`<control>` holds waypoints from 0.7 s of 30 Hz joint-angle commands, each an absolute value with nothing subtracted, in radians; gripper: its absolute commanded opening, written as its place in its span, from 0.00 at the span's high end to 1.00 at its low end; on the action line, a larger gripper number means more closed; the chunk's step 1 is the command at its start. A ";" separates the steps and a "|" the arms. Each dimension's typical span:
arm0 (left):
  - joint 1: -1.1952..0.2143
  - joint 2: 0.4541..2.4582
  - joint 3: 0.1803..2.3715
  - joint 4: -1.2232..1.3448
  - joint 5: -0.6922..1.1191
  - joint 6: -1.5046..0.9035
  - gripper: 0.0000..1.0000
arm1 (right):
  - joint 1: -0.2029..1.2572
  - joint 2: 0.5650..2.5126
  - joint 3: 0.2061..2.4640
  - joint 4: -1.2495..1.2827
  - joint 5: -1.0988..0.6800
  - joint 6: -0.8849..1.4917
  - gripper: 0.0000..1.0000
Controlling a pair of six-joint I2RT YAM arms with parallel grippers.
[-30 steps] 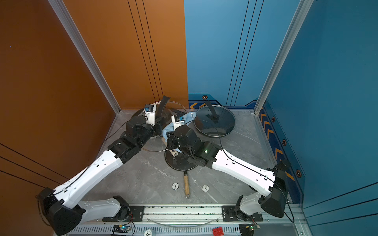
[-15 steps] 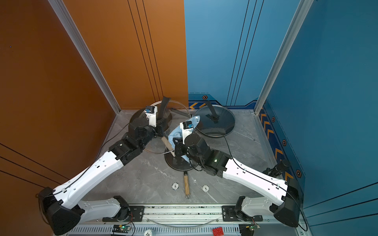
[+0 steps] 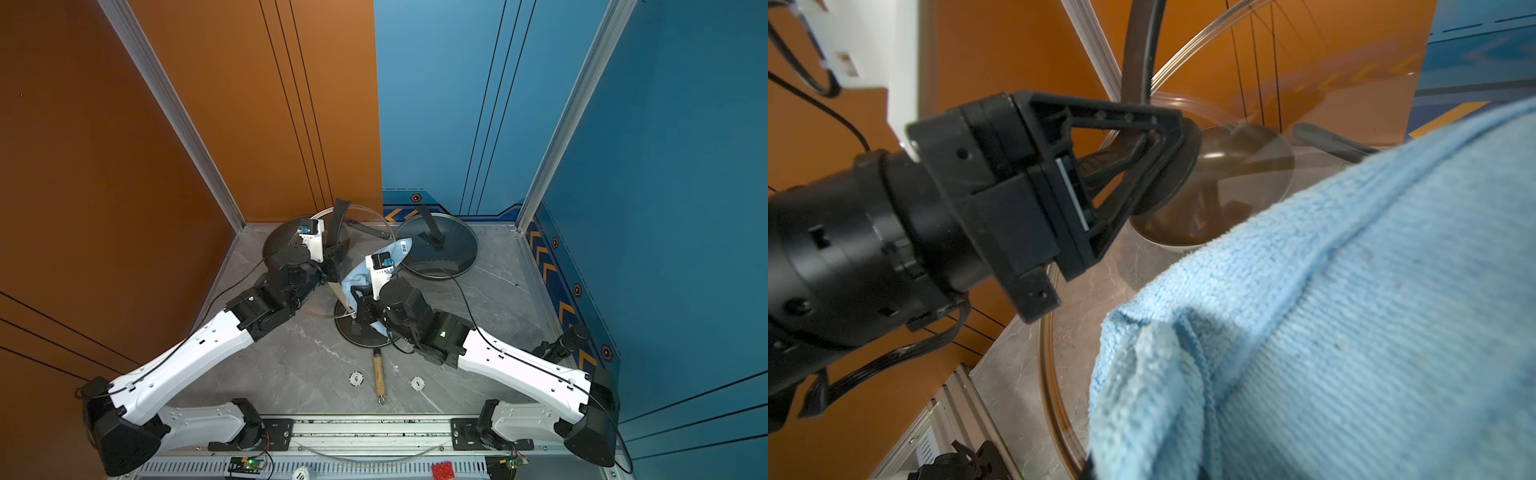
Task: Wipe the pot lid with a cloth
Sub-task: Wipe the pot lid.
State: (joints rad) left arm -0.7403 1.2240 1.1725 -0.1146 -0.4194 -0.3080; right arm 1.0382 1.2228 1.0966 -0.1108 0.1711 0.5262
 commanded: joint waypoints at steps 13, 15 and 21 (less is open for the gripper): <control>-0.845 1.207 1.314 0.233 -0.461 -0.441 1.00 | 1.033 1.399 1.066 -0.064 0.134 0.506 0.95; -0.844 1.201 1.307 0.239 -0.465 -0.443 1.00 | 1.022 1.411 1.073 -0.063 0.147 0.516 0.95; -0.829 1.164 1.306 0.229 -0.477 -0.396 1.00 | 0.952 1.385 1.113 -0.179 0.233 0.531 0.95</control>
State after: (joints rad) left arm -0.8101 1.2831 1.2030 -0.0242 -0.5198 -0.3717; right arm 1.0241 1.3502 1.1194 0.0105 0.1223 0.5201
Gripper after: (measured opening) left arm 0.326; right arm 0.110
